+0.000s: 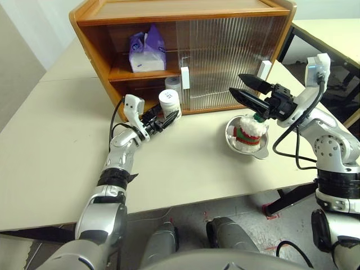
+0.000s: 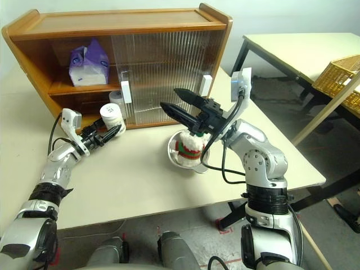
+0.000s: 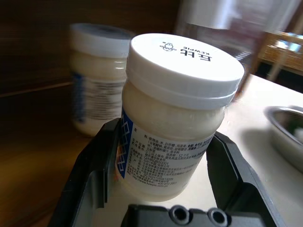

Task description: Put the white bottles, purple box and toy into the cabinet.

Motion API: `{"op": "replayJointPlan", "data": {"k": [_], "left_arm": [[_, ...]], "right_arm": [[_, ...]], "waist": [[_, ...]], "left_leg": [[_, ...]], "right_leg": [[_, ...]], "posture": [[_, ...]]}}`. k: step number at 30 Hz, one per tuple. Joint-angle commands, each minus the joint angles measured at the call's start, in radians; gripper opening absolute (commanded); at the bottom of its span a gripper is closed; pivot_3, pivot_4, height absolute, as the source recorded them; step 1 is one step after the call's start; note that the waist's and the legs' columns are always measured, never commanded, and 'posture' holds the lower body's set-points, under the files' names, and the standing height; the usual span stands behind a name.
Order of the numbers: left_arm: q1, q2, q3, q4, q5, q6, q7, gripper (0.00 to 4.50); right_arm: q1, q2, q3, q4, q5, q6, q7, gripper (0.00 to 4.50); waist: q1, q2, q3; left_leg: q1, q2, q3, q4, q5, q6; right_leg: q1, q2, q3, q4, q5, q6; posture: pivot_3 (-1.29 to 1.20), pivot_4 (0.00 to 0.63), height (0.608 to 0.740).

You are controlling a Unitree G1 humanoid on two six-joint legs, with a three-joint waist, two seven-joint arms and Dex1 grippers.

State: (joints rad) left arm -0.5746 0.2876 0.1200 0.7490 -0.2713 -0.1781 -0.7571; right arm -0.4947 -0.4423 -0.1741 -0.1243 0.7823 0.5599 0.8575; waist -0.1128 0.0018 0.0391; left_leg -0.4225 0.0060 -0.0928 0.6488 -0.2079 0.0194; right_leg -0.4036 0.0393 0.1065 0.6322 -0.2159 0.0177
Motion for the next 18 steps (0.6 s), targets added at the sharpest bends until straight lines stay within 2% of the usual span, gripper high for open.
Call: {"op": "replayJointPlan", "data": {"k": [1, 12, 18], "left_arm": [[-0.049, 0.0, 0.015, 0.05, 0.016, -0.007, 0.047, 3.08], [-0.113, 0.001, 0.029, 0.154, 0.044, -0.027, 0.179, 3.08], [-0.155, -0.009, 0.054, 0.222, 0.066, -0.044, 0.334, 3.08]], "right_arm": [[-0.009, 0.001, 0.008, 0.002, -0.008, -0.012, 0.005, 4.5], [-0.001, -0.002, 0.004, -0.008, -0.008, -0.008, 0.002, 4.5], [0.003, -0.001, 0.006, -0.011, -0.007, -0.006, 0.002, 4.5]], "waist": [[0.001, 0.0, 0.0], [0.001, 0.0, 0.0], [0.001, 0.0, 0.0]], "left_leg": [[0.0, 0.0, 0.0, 0.0, 0.0, 0.0], [0.0, -0.001, 0.0, 0.009, 0.001, 0.001], [0.0, -0.002, 0.0, 0.01, 0.001, 0.001]], "right_leg": [[0.0, 0.0, 0.0, 0.0, 0.0, 0.0], [0.004, 0.0, 0.0, 0.0, 0.004, 0.003], [0.005, 0.0, 0.0, 0.0, 0.005, 0.003]], "posture": [[-0.18, 0.035, 0.74], [-0.19, 0.038, 0.74], [-0.18, 0.039, 0.74]]}}
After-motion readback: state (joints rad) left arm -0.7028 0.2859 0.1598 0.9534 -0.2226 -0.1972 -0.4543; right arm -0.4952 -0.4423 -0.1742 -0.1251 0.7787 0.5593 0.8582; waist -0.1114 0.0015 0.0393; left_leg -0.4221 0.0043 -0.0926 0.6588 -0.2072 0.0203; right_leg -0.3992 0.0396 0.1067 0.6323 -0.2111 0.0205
